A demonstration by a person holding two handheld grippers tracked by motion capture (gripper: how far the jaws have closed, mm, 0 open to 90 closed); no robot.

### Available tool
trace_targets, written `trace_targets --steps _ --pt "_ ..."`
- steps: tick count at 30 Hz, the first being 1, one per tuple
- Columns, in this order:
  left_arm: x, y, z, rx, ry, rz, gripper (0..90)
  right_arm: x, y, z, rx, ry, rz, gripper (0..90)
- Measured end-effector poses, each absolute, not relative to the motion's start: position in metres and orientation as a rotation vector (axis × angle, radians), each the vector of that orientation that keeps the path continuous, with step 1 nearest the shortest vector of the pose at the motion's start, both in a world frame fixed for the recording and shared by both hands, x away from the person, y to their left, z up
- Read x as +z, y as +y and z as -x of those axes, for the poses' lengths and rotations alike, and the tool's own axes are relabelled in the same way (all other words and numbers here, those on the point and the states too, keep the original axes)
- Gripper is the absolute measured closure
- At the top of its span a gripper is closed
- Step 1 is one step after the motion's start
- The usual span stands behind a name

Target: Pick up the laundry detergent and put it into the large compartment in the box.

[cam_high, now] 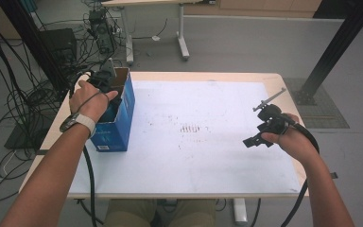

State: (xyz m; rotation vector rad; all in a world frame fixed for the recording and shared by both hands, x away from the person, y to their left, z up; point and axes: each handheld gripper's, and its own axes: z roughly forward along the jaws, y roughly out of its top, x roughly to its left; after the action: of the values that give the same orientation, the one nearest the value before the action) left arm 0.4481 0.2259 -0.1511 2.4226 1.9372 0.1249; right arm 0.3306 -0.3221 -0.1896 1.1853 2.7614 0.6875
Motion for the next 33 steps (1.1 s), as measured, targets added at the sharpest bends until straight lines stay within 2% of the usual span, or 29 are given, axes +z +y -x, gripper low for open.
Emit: trace_targets --steps 11,18,24,30,33 --pt "-0.139 0.226 -0.448 0.132 1.901 -2.452 26.9 -0.191 -0.320 -0.332 0.685 2.769 -1.183 10.3" --pt "-0.131 0.227 -0.448 0.126 1.868 -2.473 22.8 -0.191 -0.319 -0.332 0.684 2.770 -1.183 10.3" --pt "-0.121 0.232 -0.445 0.124 1.845 -2.459 12.6 -0.190 -0.319 -0.331 0.682 2.767 -1.189 10.3" --pt "-0.108 0.228 -0.443 0.139 1.804 -2.486 6.4 -0.188 -0.318 -0.331 0.680 2.765 -1.182 10.3" --pt "-0.098 0.226 -0.440 0.146 1.749 -2.502 6.0 -0.186 -0.319 -0.330 0.684 2.759 -1.185 10.3"
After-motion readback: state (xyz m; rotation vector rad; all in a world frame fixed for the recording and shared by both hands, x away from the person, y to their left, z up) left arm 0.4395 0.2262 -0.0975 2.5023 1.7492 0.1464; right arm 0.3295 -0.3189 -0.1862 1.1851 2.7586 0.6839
